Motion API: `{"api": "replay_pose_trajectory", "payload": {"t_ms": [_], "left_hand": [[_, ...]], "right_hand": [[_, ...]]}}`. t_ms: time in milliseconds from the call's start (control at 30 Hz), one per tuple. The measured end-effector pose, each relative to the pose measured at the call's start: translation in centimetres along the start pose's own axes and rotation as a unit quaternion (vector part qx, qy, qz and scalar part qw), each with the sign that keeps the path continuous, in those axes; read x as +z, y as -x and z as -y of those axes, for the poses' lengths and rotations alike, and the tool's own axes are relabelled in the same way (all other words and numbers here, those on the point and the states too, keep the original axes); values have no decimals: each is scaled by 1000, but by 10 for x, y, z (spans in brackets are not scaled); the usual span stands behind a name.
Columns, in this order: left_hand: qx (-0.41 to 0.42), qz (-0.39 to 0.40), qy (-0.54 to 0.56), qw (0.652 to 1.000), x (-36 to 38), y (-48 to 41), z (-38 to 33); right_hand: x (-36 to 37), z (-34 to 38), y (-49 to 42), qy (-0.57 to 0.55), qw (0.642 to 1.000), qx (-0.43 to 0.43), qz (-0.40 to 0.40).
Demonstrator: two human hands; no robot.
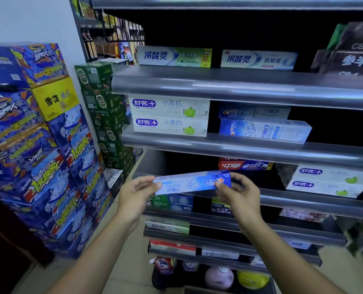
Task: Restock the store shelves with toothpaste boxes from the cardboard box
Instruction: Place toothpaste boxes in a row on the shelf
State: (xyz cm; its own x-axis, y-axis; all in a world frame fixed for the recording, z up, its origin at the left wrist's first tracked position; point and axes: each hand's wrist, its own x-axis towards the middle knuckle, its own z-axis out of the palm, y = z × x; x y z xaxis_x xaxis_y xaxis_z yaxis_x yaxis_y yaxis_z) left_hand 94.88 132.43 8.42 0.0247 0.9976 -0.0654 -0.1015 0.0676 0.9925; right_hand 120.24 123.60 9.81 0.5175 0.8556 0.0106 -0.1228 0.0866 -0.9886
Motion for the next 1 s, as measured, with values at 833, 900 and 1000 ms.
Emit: {"api": "replay_pose_trajectory", "payload": {"t_ms": [833, 900, 1000], "left_hand": [[144, 80, -435, 885, -25, -113, -7], [165, 124, -516, 831, -18, -112, -14], [253, 108, -547, 791, -16, -102, -25]], "right_hand": [[67, -30, -67, 476, 879, -11, 19], [68, -28, -66, 451, 892, -19, 11], [66, -20, -61, 363, 929, -66, 17]]}}
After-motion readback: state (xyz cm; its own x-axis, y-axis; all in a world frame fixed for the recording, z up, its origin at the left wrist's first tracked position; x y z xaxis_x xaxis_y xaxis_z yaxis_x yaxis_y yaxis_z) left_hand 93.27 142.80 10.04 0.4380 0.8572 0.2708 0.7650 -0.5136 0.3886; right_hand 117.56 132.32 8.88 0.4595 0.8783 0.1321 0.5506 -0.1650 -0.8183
